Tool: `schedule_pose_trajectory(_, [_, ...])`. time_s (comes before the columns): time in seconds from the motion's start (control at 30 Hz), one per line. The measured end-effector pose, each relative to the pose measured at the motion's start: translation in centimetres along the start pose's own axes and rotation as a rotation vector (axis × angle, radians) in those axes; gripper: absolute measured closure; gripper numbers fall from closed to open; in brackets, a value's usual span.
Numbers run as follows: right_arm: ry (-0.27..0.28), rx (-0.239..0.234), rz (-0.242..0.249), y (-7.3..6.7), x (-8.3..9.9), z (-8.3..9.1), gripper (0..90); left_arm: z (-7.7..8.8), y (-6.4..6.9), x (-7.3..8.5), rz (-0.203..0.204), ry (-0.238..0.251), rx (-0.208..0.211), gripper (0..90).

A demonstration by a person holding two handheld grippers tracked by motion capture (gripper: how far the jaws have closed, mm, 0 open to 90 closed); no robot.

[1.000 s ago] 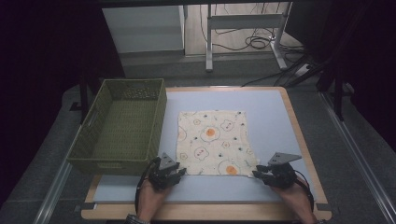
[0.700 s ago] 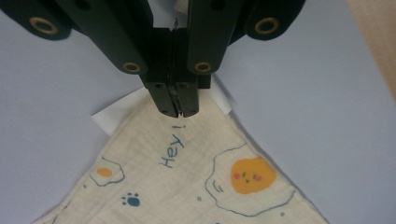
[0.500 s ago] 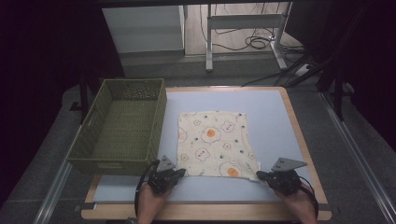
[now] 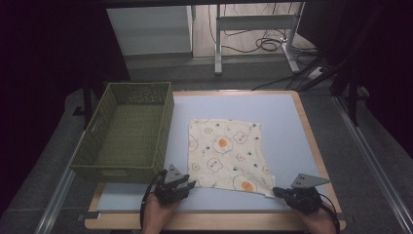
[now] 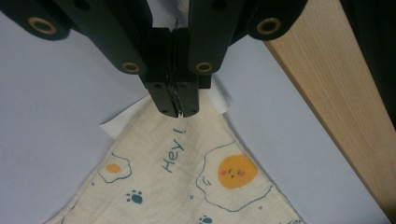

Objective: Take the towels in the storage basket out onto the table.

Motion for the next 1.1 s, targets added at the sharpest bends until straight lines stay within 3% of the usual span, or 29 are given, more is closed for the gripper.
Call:
schedule_pose_trajectory(0.07, [-0.002, 0.0, 0.003, 0.0, 0.0, 0.0, 88.6, 0.0, 0.0, 0.0, 0.022, -0.001, 0.015, 68.5])
schedule_pose_trajectory(0.17, [-0.002, -0.002, -0.001, 0.0, 0.1, 0.0, 88.6, 0.3, 0.4, 0.1, 0.021, -0.016, 0.038, 86.1])
schedule_pose_trajectory(0.23, [-0.003, -0.002, -0.005, 0.0, 0.2, 0.0, 88.6, 0.4, 0.5, 0.2, 0.022, -0.019, 0.05, 87.3])
schedule_pose_trajectory(0.37, [0.004, -0.008, -0.002, -0.4, 0.3, 0.5, 88.6, 1.9, 1.3, 0.9, 0.051, -0.012, 0.12, 87.3])
schedule_pose_trajectory(0.53, [-0.006, -0.021, -0.011, -1.1, 1.1, 1.3, 88.6, 3.6, 2.9, 2.1, 0.031, -0.024, 0.166, 87.1])
schedule_pose_trajectory(0.63, [0.003, -0.049, -0.027, -1.7, 1.6, 2.0, 88.1, 4.1, 3.1, 2.3, 0.022, -0.017, 0.164, 82.4])
schedule_pose_trajectory(0.67, [0.012, -0.054, -0.027, -1.8, 1.5, 2.3, 87.2, 4.6, 2.8, 1.9, 0.019, 0.01, 0.134, 76.1])
schedule_pose_trajectory(0.8, [0.04, -0.031, -0.016, -1.2, 0.5, 2.9, 81.0, 4.6, 1.5, 0.5, 0.045, 0.035, 0.104, 59.6])
schedule_pose_trajectory(0.87, [0.048, -0.025, -0.02, -0.7, 0.0, 2.9, 77.9, 4.0, 1.0, -0.1, 0.038, 0.029, 0.085, 54.1])
schedule_pose_trajectory(1.1, [0.027, 0.007, -0.022, 1.4, -1.4, 1.1, 71.1, 0.6, -0.4, -2.9, 0.046, 0.027, 0.101, 47.5])
Point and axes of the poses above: each handheld gripper's, and its own axes: z roughly backward along the jaws, x roughly out of its underside, y roughly to its right, the point moved 7 cm from there along -z, roughly forward along the jaws, and after that the axes turned 3 degrees about -x, right-handed, at the moved point
